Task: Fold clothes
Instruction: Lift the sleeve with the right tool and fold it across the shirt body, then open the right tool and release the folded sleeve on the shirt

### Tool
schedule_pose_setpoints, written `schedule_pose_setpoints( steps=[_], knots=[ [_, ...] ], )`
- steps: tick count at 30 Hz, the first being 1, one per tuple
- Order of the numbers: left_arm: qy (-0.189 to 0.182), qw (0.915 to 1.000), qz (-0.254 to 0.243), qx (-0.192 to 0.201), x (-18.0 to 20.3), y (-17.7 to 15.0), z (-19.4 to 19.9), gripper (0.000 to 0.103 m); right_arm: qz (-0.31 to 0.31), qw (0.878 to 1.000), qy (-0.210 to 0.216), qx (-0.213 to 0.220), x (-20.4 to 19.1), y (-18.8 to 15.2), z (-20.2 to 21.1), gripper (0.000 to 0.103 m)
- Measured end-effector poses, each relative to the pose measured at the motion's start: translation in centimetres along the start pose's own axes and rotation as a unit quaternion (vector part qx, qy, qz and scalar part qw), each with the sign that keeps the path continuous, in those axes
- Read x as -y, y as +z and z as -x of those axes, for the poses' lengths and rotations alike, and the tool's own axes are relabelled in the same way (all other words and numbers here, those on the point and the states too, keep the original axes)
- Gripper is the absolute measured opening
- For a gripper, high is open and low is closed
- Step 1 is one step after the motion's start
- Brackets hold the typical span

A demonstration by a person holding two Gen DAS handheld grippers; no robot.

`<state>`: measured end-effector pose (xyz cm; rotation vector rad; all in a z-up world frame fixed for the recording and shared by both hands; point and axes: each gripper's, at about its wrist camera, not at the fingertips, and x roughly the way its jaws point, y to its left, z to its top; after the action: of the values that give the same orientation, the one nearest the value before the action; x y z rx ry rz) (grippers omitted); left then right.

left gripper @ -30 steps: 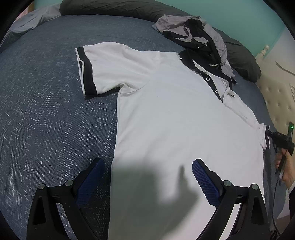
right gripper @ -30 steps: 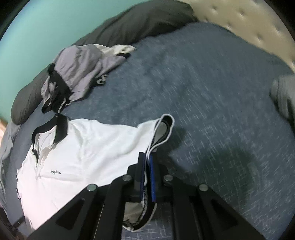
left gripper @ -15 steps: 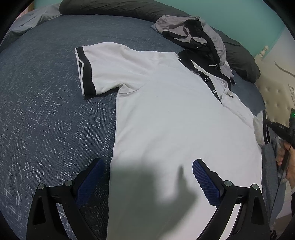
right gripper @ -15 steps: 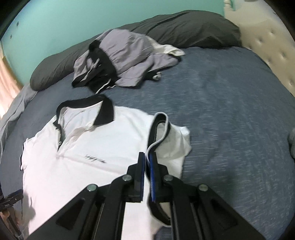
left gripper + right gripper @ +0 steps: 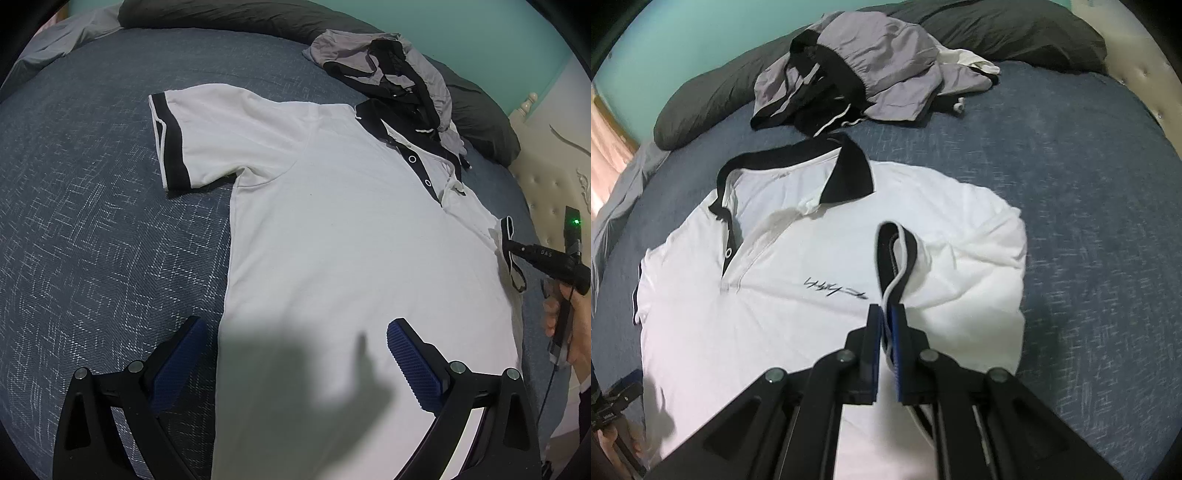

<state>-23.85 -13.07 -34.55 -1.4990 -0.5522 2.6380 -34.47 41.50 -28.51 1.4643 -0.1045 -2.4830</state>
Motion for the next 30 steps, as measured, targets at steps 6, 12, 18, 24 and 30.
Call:
schedule_pose_setpoints(
  steps=[6,12,18,24,30],
  knots=[
    [-0.002,1.0000,0.002,0.000,0.0,0.0,0.1,0.101,-0.011,0.999,0.034,0.019,-0.1,-0.3,1.6,0.007],
    [-0.004,1.0000,0.003,0.000,0.0,0.0,0.2,0.101,-0.018,0.998,0.036,0.051,1.1,-1.1,4.3,0.007],
    [-0.006,1.0000,0.003,0.000,0.2,0.0,0.2,0.101,-0.034,0.998,0.038,0.039,3.4,-4.2,5.0,0.007],
    [-0.006,1.0000,0.001,-0.001,0.2,0.0,0.1,0.101,-0.033,0.998,0.046,0.014,3.2,-7.0,4.3,0.007],
    [-0.006,1.0000,0.002,-0.001,0.0,0.0,0.2,0.102,-0.115,0.991,0.068,0.010,4.6,-8.3,3.1,0.007]
  ],
)
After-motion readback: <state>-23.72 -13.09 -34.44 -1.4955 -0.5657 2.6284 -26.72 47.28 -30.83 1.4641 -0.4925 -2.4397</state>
